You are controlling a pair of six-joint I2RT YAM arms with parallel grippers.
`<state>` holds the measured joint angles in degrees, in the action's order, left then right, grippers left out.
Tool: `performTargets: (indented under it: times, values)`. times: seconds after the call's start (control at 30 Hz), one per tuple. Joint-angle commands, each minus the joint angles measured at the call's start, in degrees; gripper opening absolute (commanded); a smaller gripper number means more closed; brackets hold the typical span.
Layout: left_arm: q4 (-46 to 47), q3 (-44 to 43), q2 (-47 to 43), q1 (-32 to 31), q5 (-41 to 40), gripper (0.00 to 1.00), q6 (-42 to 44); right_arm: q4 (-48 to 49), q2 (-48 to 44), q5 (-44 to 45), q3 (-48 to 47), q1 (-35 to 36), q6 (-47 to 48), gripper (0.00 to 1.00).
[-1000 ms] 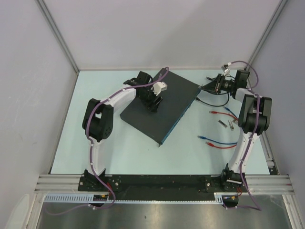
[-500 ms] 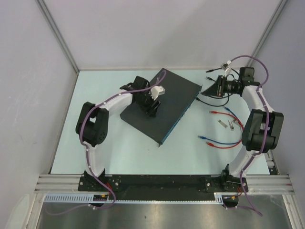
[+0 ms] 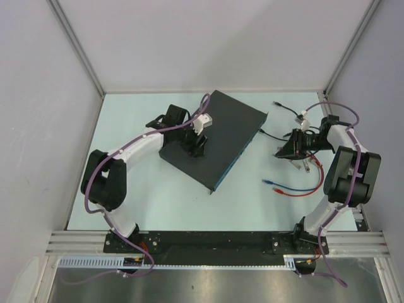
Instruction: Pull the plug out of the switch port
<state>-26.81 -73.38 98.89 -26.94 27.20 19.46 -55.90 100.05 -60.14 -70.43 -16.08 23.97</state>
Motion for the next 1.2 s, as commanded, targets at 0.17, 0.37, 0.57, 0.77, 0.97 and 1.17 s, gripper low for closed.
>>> performTargets:
  times: [0.17, 0.37, 0.57, 0.77, 0.97, 1.17]
  values:
    - [2.11, 0.44, -3.18, -0.40, -0.30, 0.72, 1.46, 10.54, -10.29, 2.22, -0.58, -0.36, -13.49, 1.00]
    - [0.36, -0.88, -3.35, -0.40, 0.57, 0.72, 1.80, 20.12, -16.02, 3.44, -1.02, 2.01, -20.89, 1.00]
    - [-2.02, -3.87, -2.21, -0.40, 0.48, 0.72, 3.48, 17.15, -15.42, 12.77, -2.78, 10.09, -12.73, 1.00]
    - [-3.86, -8.00, -0.11, -0.40, 1.10, 0.72, 3.30, 24.24, -10.15, 13.61, -3.92, 11.76, -19.31, 1.00]
    - [-8.43, -15.02, 5.43, -0.40, 1.10, 0.73, 4.35, 25.13, -0.92, 23.15, -10.42, 15.37, -13.24, 1.00]
    - [-12.91, -22.49, 10.88, -0.40, -2.06, 0.73, 6.02, 39.71, 8.04, 9.18, -14.20, 11.34, -31.22, 1.00]
